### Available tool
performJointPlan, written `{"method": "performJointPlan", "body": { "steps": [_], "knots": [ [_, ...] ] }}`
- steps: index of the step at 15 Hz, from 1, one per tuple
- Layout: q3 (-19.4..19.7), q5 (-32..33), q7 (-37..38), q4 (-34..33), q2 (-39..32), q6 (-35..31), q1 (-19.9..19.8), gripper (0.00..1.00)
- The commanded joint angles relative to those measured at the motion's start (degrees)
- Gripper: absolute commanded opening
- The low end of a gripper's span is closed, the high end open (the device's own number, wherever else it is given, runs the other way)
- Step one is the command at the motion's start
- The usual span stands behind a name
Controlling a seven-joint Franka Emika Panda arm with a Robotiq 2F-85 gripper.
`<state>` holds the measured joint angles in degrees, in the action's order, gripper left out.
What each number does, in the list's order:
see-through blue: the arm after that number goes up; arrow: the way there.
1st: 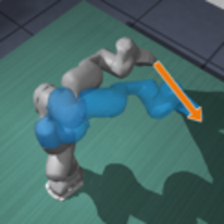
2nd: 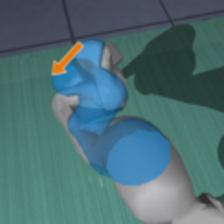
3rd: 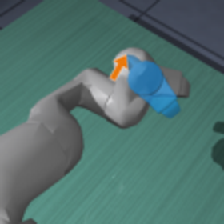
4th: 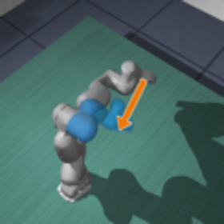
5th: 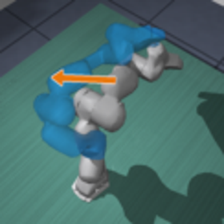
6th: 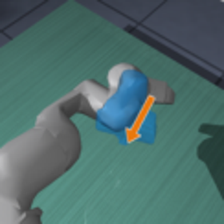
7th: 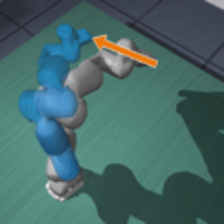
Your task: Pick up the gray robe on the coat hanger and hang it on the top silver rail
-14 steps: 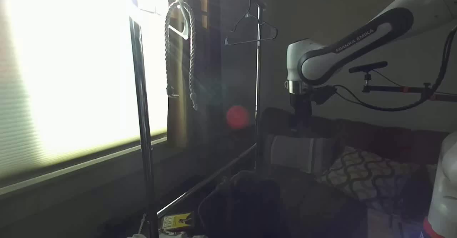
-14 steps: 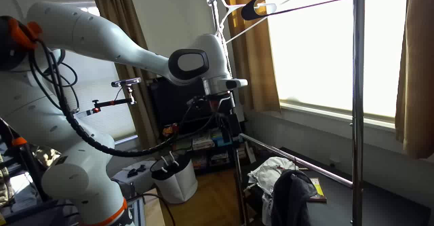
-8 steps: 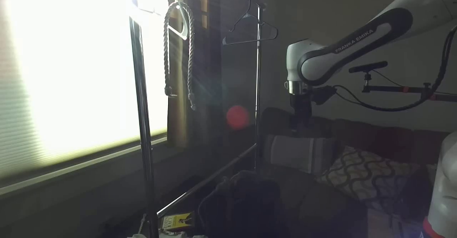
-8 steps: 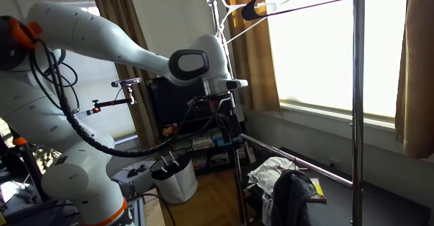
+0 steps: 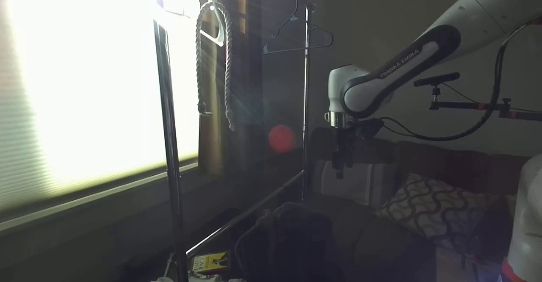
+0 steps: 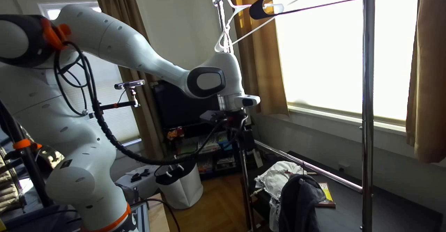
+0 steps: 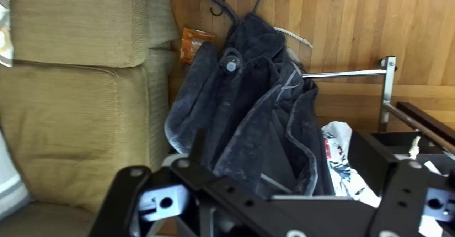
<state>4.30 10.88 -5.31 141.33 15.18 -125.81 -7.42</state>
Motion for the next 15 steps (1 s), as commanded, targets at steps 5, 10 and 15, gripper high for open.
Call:
{"method": "performJointPlan", "body": {
  "steps": [5,10,15],
  "knots": [
    [3.1,-13.2,-19.3,-3.5,-17.2,-8.4,0.9,1.00],
    [2.7,-13.8,-20.3,-5.0,-19.1,-8.6,0.4,1.00],
    [3.6,-24.2,-45.1,-9.6,-19.1,-1.6,-2.8,1.00]
  ]
}}
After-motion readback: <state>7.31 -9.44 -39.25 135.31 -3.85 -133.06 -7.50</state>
